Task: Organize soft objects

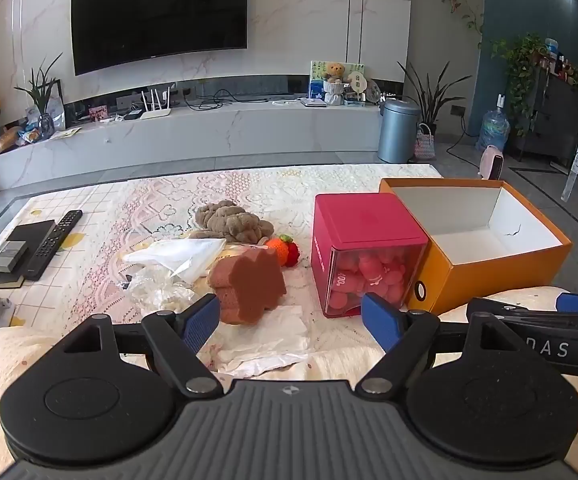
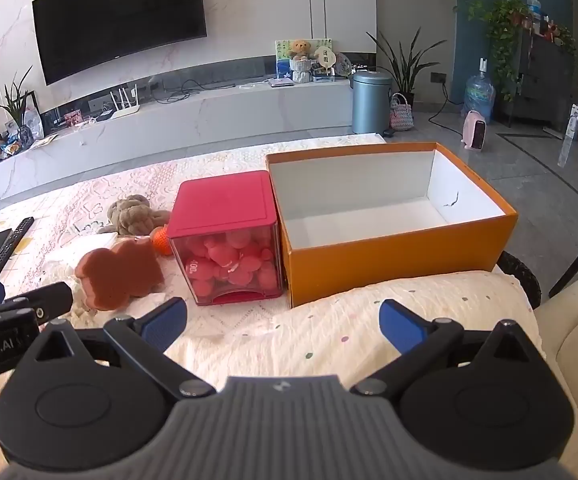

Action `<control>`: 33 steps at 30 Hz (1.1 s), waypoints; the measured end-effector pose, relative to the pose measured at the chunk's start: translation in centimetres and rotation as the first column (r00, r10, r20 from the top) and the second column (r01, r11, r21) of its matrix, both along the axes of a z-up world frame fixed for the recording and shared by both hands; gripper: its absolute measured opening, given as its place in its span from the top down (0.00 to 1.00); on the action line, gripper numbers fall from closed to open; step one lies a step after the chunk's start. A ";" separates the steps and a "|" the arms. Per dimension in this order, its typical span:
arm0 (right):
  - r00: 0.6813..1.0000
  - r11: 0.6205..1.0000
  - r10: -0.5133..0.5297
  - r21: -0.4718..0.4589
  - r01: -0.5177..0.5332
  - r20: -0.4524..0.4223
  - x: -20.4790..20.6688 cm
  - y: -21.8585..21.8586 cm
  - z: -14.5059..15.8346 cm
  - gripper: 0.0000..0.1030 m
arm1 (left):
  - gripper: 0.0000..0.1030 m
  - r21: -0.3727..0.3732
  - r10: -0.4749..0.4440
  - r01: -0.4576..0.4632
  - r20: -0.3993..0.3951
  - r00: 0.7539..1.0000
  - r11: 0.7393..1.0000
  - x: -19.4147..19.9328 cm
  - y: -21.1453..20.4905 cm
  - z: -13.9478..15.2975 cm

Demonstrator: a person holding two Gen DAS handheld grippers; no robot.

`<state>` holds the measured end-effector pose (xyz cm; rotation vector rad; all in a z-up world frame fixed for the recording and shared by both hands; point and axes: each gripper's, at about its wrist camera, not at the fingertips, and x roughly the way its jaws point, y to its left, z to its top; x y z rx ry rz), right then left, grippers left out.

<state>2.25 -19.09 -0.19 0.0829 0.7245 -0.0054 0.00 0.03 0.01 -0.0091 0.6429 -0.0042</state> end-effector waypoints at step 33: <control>1.000 1.000 -0.011 -0.008 0.011 -0.018 0.1 0.2 -0.9 0.03 | 0.08 -0.003 0.015 -0.016 -0.033 0.999 1.000 0.1 0.6 -0.7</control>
